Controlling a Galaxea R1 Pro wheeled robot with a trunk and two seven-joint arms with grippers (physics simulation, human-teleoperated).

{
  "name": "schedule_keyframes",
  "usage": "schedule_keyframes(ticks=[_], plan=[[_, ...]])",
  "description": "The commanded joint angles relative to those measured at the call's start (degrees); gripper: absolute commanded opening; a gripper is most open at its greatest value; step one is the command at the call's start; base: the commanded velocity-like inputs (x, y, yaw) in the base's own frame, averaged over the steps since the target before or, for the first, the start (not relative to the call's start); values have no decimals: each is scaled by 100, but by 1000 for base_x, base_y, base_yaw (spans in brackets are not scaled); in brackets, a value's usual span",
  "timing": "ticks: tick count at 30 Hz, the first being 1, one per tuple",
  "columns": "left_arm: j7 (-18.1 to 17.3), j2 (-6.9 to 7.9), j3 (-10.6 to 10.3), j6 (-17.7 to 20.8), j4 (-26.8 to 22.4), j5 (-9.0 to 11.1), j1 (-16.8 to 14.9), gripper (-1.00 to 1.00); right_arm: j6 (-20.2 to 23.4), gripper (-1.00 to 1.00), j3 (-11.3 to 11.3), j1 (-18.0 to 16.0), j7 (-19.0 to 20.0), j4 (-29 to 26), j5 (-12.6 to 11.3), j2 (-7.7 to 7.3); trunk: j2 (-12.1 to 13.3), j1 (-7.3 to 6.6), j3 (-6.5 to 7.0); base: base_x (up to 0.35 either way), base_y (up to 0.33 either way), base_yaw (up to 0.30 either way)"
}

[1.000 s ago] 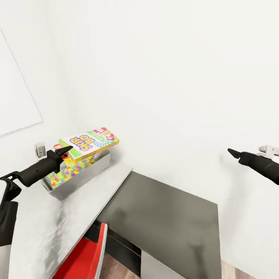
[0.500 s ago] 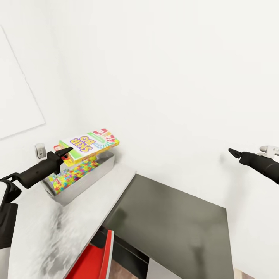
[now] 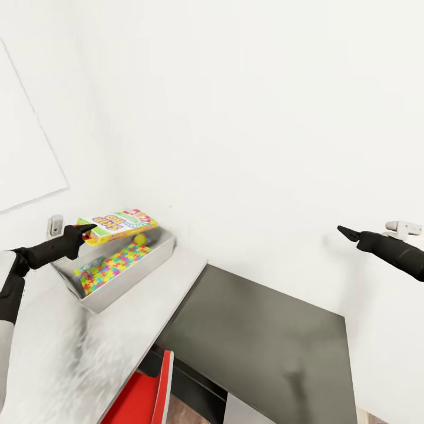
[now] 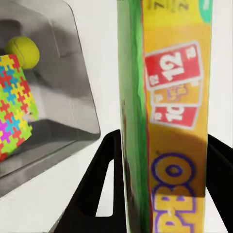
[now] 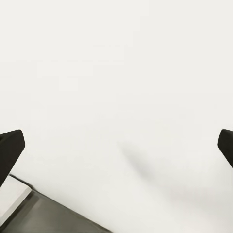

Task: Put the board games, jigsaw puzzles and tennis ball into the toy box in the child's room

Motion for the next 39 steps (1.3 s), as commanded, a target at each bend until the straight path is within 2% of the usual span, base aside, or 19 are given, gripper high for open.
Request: schedule_keyframes(ticks=[1, 2, 3, 5, 6, 7, 9, 11, 12, 14, 17, 21, 24, 29, 39], plan=[[-31, 70, -101, 11, 291, -76, -175, -100, 32, 100, -5, -6, 37, -2, 19, 0, -8, 1, -17, 0, 0, 0], [-92, 96, -150, -4, 422, -191, -256, -100, 32, 100, -4, -6, 38, -2, 19, 2, -8, 1, -25, 0, 0, 0], [-251, 148, -229, -53, 724, -480, -430, -100, 32, 100, -3, -6, 39, -2, 19, 12, -8, 1, -33, 0, 0, 0], [-473, 190, -284, -112, 1135, -848, -630, -100, 30, 100, 2, -6, 40, -2, 19, 27, -8, 1, -50, 0, 0, 0], [-773, 214, -322, -199, 1598, -1299, -865, -100, 28, 100, 6, -6, 38, -2, 19, 40, -8, 1, -59, 0, 0, 0], [-948, 215, -338, -263, 1828, -1550, -986, -100, 27, 100, 8, -6, 37, -2, 19, 45, -8, 1, -68, 0, 0, 0], [-1649, 199, -369, -704, 2683, -2586, -1383, -100, 28, 100, 10, -6, 37, -2, 19, 42, -8, 1, -85, 0, 0, 0], [-1940, 192, -373, -944, 3075, -2970, -1536, -100, 30, 100, 9, -6, 35, -2, 19, 39, -8, 1, -103, 0, 0, 0], [-2204, 188, -378, -1135, 3383, -3239, -1651, -100, 27, 100, 12, -6, 36, -2, 19, 36, -8, 1, -112, 0, 0, 0], [-2484, 204, -380, -1324, 3677, -3486, -1750, -100, 30, 100, 12, -6, 39, -2, 19, 20, -8, 1, -130, 0, 0, 0], [-2730, 224, -390, -1678, 3900, -3667, -1820, -100, 25, 100, 11, -6, 41, -2, 19, 15, -8, 1, -157, 0, 0, 0], [-2828, 239, -390, -1874, 3992, -3735, -1850, -100, 24, 100, 14, -6, 42, -2, 19, 18, -8, 1, -193, 0, 0, 0], [-2894, 262, -382, -1882, 4016, -3741, -1865, -100, 24, 100, 16, -6, 41, -2, 19, 21, -8, 1, -220, 0, 0, 0], [-3130, 399, -381, -1629, 4128, -3748, -1923, -100, 23, 100, 18, -6, 37, -2, 19, 19, -8, 1, -265, 0, 0, 0], [-3181, 440, -381, -1559, 4159, -3747, -1937, -100, 23, 100, 18, -6, 38, -2, 19, -1, -8, 1, -355, 0, 0, 0]])
